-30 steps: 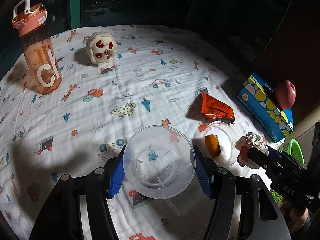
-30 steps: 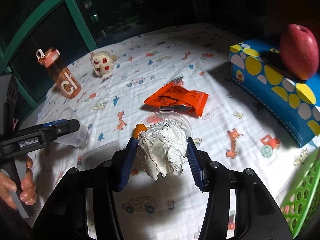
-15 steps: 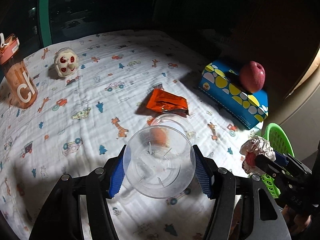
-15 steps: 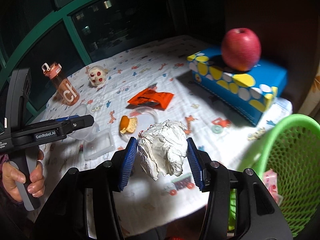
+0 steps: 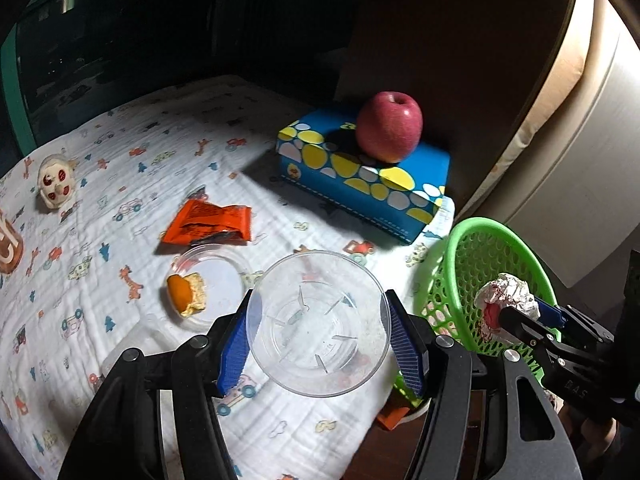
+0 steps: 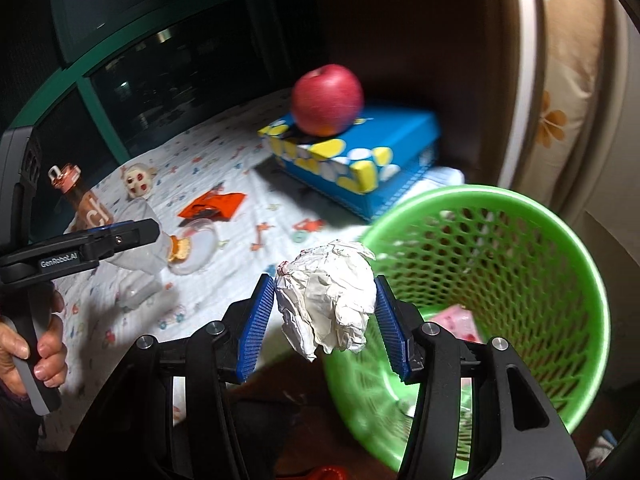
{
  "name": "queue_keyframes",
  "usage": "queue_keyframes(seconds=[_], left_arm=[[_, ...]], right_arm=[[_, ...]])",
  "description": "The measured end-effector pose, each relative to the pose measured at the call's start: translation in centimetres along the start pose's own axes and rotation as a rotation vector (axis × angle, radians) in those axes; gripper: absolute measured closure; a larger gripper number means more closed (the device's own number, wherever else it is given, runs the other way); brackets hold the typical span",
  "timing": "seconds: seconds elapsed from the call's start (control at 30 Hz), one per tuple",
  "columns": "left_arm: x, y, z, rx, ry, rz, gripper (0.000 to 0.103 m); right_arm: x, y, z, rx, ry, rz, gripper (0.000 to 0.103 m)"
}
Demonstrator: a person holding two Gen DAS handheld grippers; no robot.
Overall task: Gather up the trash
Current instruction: 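Carry the tissue over the basket and open the right tool while the left tool carries the cup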
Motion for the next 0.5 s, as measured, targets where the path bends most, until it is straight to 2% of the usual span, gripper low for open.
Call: queue_keyframes(seconds=[0.33, 0.43, 0.5], left_arm=[[-1.0, -2.7, -6.8, 0.071, -0.102, 0.033, 0.043], [-1.1, -3.7, -8.7, 0.083, -0.132, 0.046, 0.043], [-1.1, -4.4, -9.9, 0.092, -0.148, 0.058, 0.043]], right_arm=[[1.4, 1.0, -7.1, 0.113, -0.089, 0.003, 0.050], [1.8, 1.3, -8.7, 0.141, -0.113, 0.002, 0.038], [2.0, 1.5, -9.5, 0.148, -0.125, 0.000, 0.036]])
Point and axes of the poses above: each gripper's, at about its wrist camera, not at the fingertips, and y roughly against the way its jaws point, z to its left, x to its underside, the point moved 1 cm from there along -y, roughly the way its jaws point, and after that the axes turned 10 degrees about x, right-handed, at the moved point
